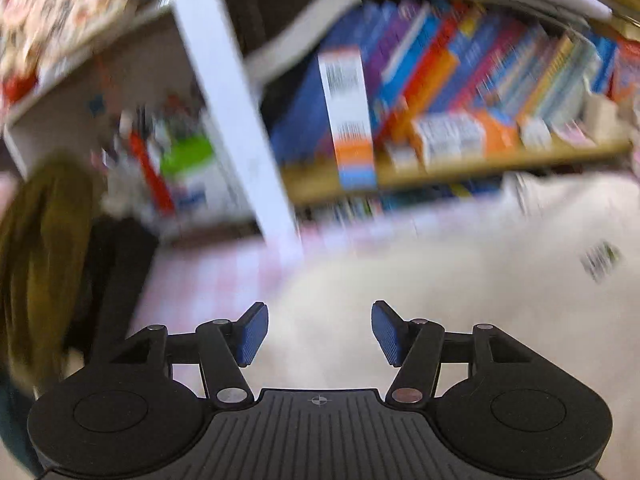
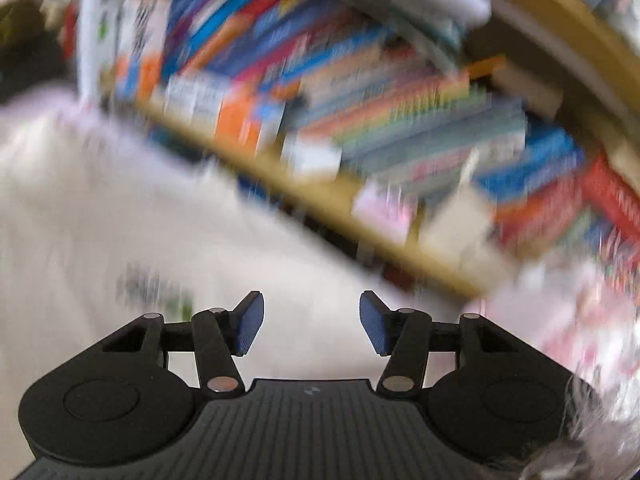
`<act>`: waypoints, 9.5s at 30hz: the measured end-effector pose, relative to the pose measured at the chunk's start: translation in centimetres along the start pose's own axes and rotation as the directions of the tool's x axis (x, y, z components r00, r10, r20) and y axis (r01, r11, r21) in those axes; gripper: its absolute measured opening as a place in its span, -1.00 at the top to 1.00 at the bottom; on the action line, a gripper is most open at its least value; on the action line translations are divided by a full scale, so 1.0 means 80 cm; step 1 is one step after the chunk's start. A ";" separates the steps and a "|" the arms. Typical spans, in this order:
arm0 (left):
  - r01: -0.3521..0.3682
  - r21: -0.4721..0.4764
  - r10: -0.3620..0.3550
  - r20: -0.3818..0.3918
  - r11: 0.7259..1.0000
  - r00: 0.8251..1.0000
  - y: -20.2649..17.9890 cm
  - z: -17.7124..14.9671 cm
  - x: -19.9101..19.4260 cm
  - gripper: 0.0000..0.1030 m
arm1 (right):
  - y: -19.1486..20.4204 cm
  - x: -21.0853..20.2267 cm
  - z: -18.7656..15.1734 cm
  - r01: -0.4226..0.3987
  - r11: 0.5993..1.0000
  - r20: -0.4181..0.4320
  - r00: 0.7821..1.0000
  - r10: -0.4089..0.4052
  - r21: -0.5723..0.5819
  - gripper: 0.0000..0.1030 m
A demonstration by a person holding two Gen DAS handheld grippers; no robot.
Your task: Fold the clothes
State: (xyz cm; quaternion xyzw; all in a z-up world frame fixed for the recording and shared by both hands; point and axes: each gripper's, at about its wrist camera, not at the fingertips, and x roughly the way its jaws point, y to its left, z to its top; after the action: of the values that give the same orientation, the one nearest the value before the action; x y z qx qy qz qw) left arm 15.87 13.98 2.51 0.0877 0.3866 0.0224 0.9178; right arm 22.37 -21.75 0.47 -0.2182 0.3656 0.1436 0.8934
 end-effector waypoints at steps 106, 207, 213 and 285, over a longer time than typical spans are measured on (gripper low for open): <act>0.170 -0.424 -0.188 -0.002 0.890 0.982 -0.071 -0.121 -0.079 0.05 | 0.049 -0.190 -0.239 -0.276 0.934 -0.020 0.957 0.288 0.226 0.13; 0.113 -0.306 -0.171 -0.170 0.945 0.970 -0.011 -0.329 -0.300 1.00 | 0.094 -0.349 -0.352 -0.077 0.723 -0.056 0.986 0.159 0.687 0.85; 0.165 -0.334 -0.217 -0.122 0.928 0.969 0.003 -0.332 -0.320 0.91 | 0.071 -0.374 -0.354 -0.285 0.586 0.130 0.947 0.294 0.759 0.85; 0.219 -0.235 -0.248 -0.099 0.947 0.964 -0.059 -0.260 -0.217 -0.48 | 0.061 -0.284 -0.282 -0.073 0.799 -0.072 0.987 0.143 0.596 -0.03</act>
State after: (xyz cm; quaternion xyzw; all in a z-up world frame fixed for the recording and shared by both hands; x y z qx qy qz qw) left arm -11.27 10.48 -0.36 -0.0632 0.4468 -0.0381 0.8916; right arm -8.71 -30.88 0.96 0.0845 0.4538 0.0607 0.8850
